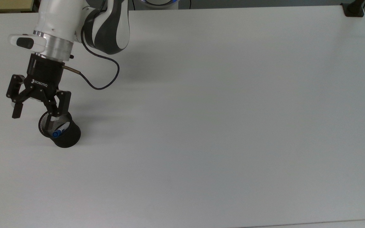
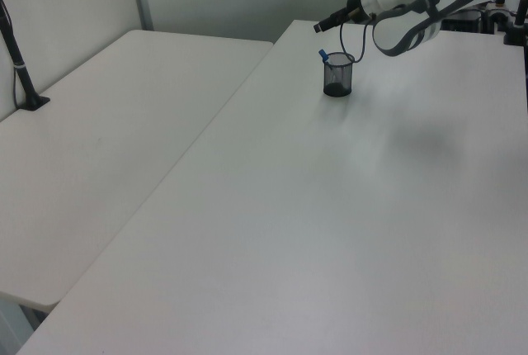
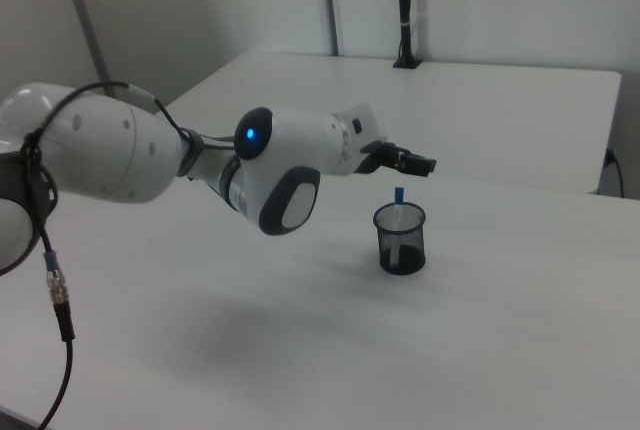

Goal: Insert the marker

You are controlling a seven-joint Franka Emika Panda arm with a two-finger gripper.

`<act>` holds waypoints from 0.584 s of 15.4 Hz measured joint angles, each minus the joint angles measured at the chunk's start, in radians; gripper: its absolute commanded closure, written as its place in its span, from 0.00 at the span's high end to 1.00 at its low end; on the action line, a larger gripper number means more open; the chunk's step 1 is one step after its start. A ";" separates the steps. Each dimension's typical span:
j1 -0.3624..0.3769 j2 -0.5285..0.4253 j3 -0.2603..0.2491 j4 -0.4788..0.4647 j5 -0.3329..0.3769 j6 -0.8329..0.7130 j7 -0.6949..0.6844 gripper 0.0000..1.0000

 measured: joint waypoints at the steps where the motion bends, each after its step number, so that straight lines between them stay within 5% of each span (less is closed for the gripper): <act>1: 0.001 -0.023 0.000 0.001 0.000 -0.053 0.004 1.00; 9: 0.006 -0.383 0.009 0.020 0.000 -0.853 0.010 1.00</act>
